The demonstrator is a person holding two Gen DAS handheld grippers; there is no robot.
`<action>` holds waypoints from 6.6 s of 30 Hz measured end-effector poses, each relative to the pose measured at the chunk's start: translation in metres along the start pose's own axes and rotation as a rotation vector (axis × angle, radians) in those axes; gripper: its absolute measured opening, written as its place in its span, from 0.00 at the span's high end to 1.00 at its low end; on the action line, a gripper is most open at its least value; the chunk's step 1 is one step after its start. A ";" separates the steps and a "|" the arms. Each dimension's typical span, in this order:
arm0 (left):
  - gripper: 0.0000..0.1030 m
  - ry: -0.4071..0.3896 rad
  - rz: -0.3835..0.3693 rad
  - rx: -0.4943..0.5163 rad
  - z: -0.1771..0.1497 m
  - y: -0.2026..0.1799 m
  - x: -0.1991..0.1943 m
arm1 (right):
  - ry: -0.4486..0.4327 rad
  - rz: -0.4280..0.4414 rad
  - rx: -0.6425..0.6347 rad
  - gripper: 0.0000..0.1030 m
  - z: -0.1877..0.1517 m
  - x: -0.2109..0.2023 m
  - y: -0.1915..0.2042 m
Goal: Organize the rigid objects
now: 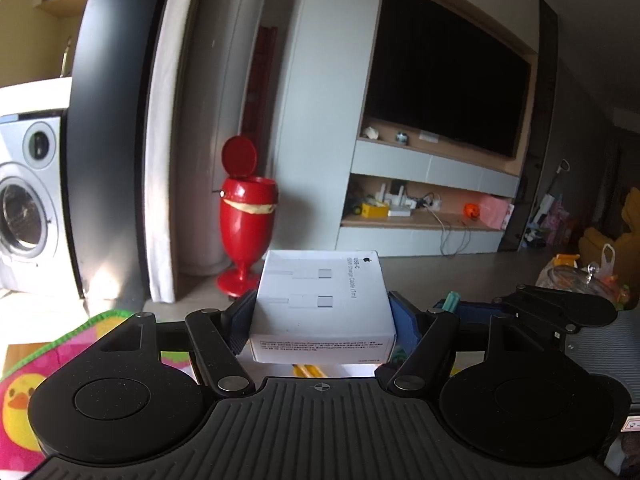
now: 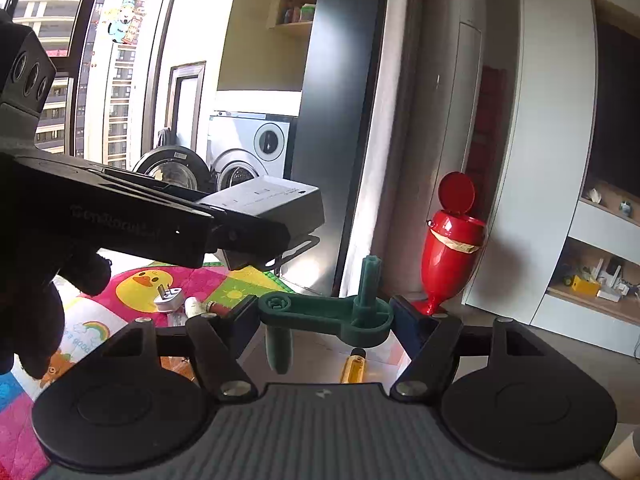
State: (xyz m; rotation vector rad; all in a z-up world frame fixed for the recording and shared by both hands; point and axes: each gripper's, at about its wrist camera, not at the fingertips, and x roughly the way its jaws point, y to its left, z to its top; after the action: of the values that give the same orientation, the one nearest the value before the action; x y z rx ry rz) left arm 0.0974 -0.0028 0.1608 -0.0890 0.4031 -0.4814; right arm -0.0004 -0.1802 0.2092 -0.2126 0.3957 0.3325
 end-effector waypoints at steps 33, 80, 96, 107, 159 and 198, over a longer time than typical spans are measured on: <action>0.41 -0.022 0.343 -0.326 -0.162 0.161 -0.064 | 0.392 0.225 0.061 0.27 0.024 0.122 0.099; 0.41 -0.049 0.074 -0.329 -0.155 0.152 -0.071 | 0.462 0.181 -0.202 0.63 -0.079 0.044 0.141; 0.73 0.302 0.158 -0.032 -0.136 0.099 0.033 | 0.341 0.118 -0.047 0.47 -0.127 -0.001 0.088; 0.76 0.307 0.084 -0.090 -0.172 0.084 -0.037 | 0.325 0.135 0.023 0.45 -0.139 -0.005 0.077; 0.72 0.340 0.182 -0.115 -0.161 0.079 -0.020 | 0.320 0.145 0.028 0.20 -0.147 -0.006 0.095; 0.76 0.269 0.332 -0.080 -0.204 0.067 -0.116 | 0.343 0.126 -0.012 0.20 -0.128 0.002 0.120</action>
State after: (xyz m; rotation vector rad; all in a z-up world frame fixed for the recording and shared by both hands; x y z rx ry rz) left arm -0.0485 0.1122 0.0032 -0.0335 0.6878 -0.1486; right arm -0.0854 -0.1023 0.0768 -0.2579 0.7476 0.4243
